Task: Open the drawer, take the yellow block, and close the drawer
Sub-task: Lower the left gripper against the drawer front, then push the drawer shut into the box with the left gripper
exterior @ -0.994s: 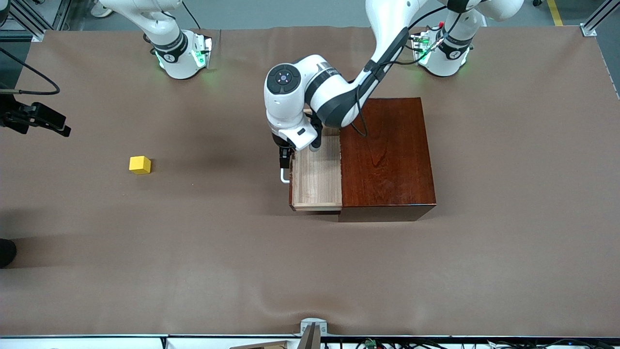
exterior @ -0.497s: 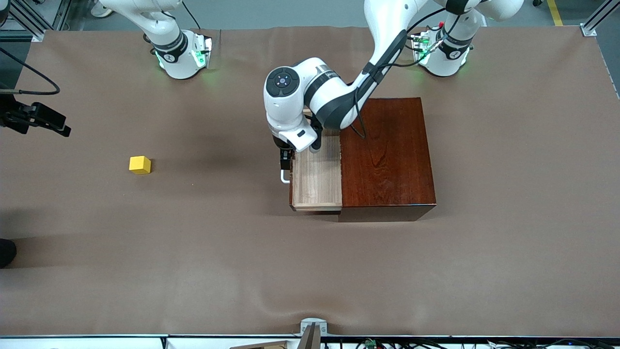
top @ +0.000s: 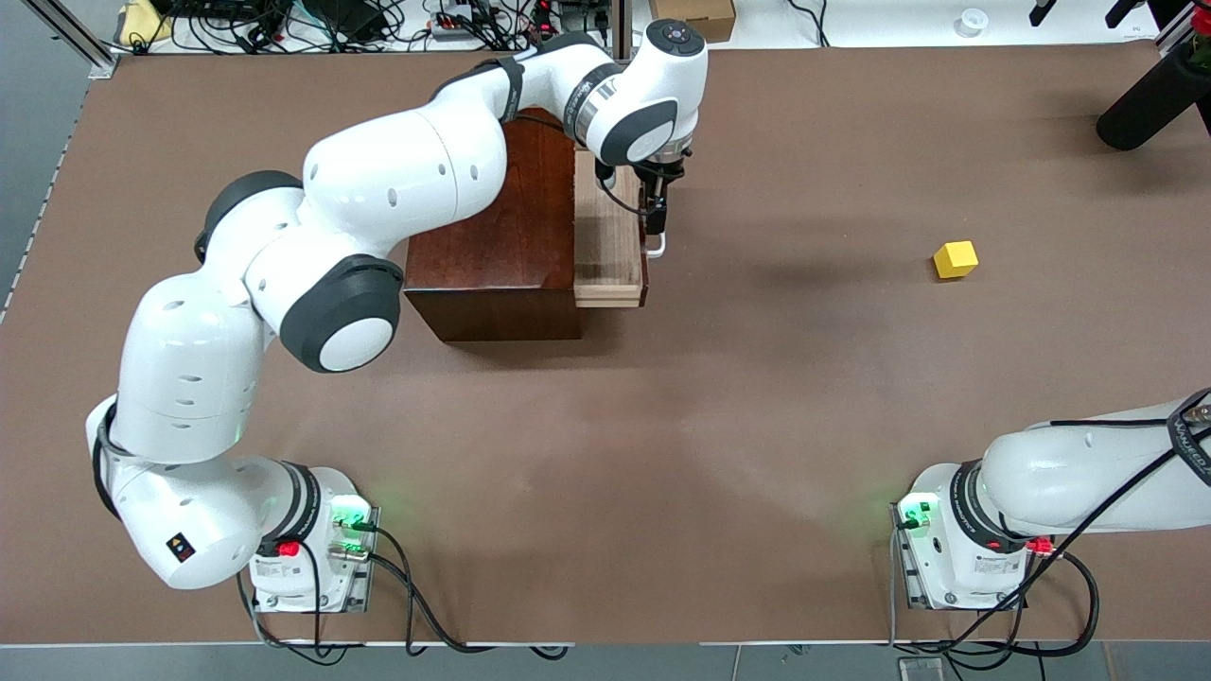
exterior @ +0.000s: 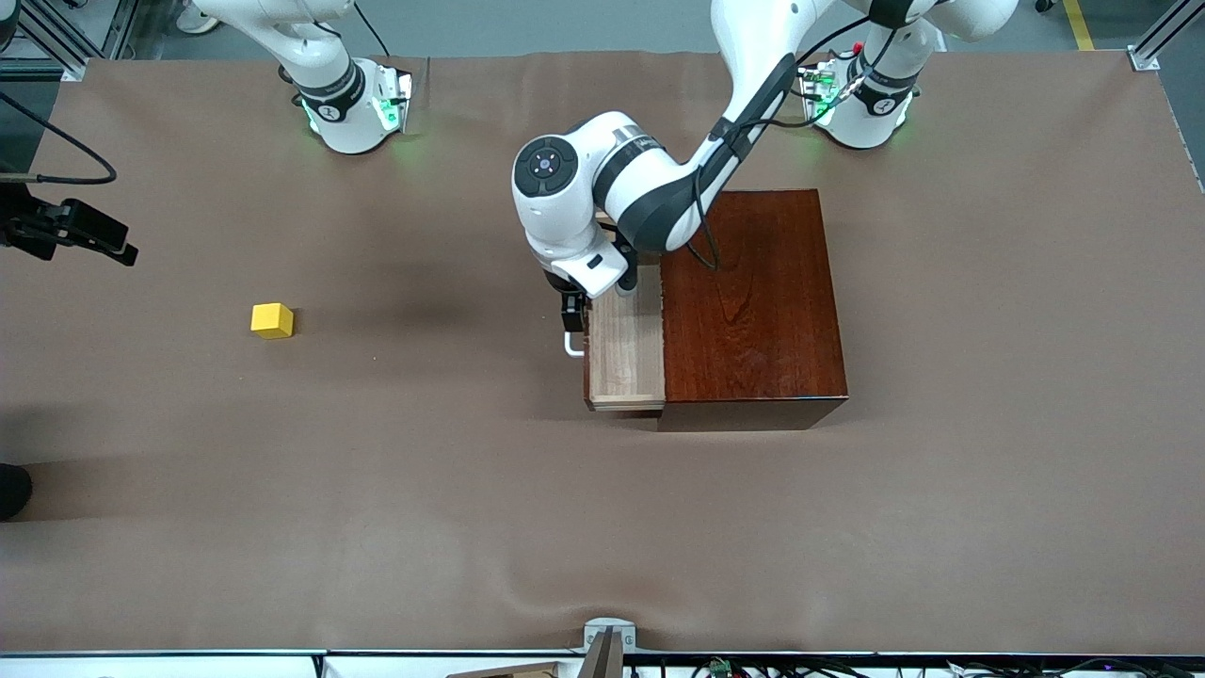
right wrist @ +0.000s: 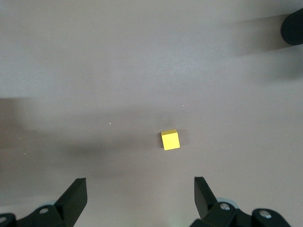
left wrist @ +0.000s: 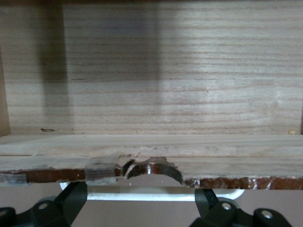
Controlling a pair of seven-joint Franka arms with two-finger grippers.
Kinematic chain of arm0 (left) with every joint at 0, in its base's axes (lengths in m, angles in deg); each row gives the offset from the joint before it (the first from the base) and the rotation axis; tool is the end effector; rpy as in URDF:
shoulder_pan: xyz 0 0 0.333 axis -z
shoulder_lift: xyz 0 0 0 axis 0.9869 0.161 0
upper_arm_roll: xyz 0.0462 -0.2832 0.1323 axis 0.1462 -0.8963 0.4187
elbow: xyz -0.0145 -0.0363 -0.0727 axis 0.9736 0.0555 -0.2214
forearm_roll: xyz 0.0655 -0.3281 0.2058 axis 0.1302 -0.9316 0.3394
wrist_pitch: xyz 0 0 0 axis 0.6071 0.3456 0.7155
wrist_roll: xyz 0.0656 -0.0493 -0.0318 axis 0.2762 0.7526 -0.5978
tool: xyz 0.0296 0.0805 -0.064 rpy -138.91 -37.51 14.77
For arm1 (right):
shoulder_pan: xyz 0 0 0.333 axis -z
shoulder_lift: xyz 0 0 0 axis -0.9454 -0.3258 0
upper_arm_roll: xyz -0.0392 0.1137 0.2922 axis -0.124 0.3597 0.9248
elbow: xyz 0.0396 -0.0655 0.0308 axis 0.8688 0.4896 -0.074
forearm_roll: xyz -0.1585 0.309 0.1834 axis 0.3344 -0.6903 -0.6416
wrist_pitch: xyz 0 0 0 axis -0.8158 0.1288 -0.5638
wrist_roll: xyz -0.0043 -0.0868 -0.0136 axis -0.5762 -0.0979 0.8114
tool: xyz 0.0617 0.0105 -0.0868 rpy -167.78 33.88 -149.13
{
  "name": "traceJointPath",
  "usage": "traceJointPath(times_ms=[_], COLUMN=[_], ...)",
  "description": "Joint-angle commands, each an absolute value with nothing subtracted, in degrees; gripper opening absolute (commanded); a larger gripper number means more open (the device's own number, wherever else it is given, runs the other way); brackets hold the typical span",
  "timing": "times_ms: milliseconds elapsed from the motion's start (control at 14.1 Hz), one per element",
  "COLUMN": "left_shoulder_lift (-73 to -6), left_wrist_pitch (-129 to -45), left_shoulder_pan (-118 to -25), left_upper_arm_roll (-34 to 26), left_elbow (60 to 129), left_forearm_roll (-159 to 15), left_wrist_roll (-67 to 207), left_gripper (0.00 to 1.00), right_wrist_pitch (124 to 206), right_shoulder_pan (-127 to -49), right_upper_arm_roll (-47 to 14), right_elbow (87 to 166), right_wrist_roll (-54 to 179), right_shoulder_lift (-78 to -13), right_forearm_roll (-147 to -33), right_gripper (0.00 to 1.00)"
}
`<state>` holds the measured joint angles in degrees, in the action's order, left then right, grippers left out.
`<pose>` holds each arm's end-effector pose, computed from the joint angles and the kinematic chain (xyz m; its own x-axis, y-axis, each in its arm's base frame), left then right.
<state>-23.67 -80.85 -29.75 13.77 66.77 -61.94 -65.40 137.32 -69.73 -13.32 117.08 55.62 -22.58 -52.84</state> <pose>0.4641 -0.5756 0.3266 0.0015 0.9989 0.0475 0.9998 -0.0006 -0.0182 0.5502 -0.0322 0.6260 0.9958 -0.0866 -0.0310 -0.0866 -0.9962 0.0011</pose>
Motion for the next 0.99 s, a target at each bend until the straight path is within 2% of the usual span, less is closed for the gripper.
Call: traceJointPath(times_ms=[0,355,923], left_shoulder_lift=[-24.47,-24.73,-24.29], left_wrist_pitch=[-76.14,-71.4,-65.24], left_shoulder_pan=[-29.76,-29.84,-30.11], left_upper_arm_roll=[16.74,20.08,20.61], left_elbow=[67.45,67.45,67.8], left_forearm_roll=[-60.06,-57.95,-53.91], left_wrist_roll=[-65.54,-65.36,-65.01], left_gripper=[1.0,1.0,1.0], right_wrist_pitch=[137.41,137.41,137.41], right_shoulder_pan=[-70.11,-70.11,-70.11], right_upper_arm_roll=[-13.5,-13.5,-13.5], right_elbow=[117.19,117.19,117.19], right_wrist_roll=[54.84,54.84,54.84], right_shoulder_lift=[-22.1,-22.1,-22.1], right_forearm_roll=[-52.75,-52.75,-52.75], right_gripper=[1.0,1.0,1.0])
